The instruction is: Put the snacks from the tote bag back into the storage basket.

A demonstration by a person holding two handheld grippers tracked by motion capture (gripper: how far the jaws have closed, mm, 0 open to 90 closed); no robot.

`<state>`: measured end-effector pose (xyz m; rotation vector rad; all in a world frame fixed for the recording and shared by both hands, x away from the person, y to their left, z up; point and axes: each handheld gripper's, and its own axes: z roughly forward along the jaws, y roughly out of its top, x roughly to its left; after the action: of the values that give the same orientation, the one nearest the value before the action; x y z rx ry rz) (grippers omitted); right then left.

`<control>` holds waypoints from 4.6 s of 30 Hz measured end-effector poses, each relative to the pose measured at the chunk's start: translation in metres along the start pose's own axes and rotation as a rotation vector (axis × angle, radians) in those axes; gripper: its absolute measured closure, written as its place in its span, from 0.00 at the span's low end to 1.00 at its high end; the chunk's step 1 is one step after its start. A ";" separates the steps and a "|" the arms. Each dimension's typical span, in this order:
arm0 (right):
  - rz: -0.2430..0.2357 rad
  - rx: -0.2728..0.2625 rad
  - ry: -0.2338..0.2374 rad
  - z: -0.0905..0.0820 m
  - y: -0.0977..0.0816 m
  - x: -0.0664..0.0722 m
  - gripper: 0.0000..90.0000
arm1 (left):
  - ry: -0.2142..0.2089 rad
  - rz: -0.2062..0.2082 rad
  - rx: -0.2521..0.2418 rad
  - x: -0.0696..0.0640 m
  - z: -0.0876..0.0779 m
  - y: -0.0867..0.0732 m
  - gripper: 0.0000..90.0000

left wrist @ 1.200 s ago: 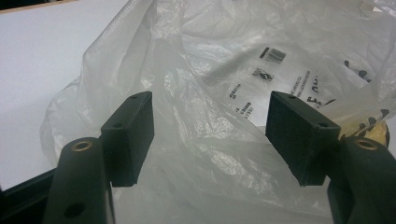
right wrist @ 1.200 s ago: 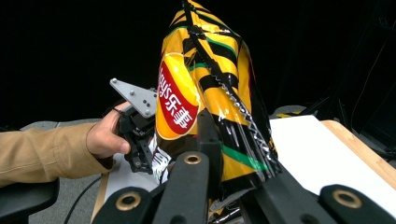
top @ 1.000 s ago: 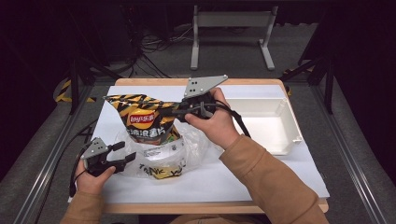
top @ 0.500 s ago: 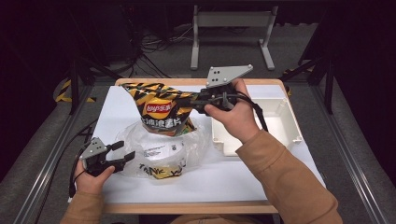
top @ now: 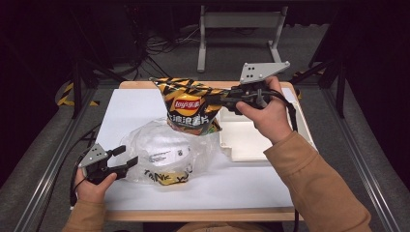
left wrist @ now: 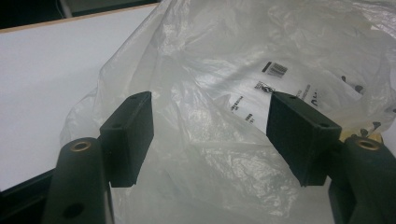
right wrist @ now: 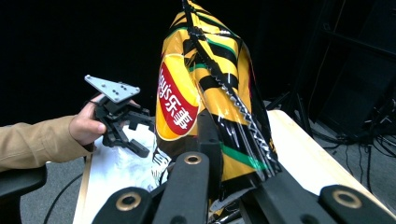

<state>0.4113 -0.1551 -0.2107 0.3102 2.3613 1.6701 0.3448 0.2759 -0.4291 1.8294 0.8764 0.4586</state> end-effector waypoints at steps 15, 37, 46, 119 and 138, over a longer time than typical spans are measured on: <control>0.020 -0.003 -0.059 -0.042 -0.010 -0.016 1.00 | 0.011 0.021 -0.037 -0.002 -0.011 0.001 0.38; 0.020 0.009 -0.105 -0.095 -0.028 -0.035 1.00 | 0.018 0.018 -0.047 -0.004 -0.011 0.001 0.36; 0.028 0.034 -0.095 -0.107 -0.039 -0.050 1.00 | 0.011 0.020 -0.069 -0.008 -0.014 0.006 0.36; 0.199 0.202 -0.098 -0.061 -0.145 -0.121 0.94 | 0.029 0.024 -0.043 -0.016 -0.023 0.001 0.33; 0.151 0.192 -0.415 -0.064 -0.154 -0.139 0.31 | 0.034 0.008 -0.048 -0.016 -0.027 -0.002 0.33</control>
<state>0.5177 -0.3046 -0.3264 0.8029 2.2212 1.2796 0.3156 0.2813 -0.4184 1.7864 0.8743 0.5127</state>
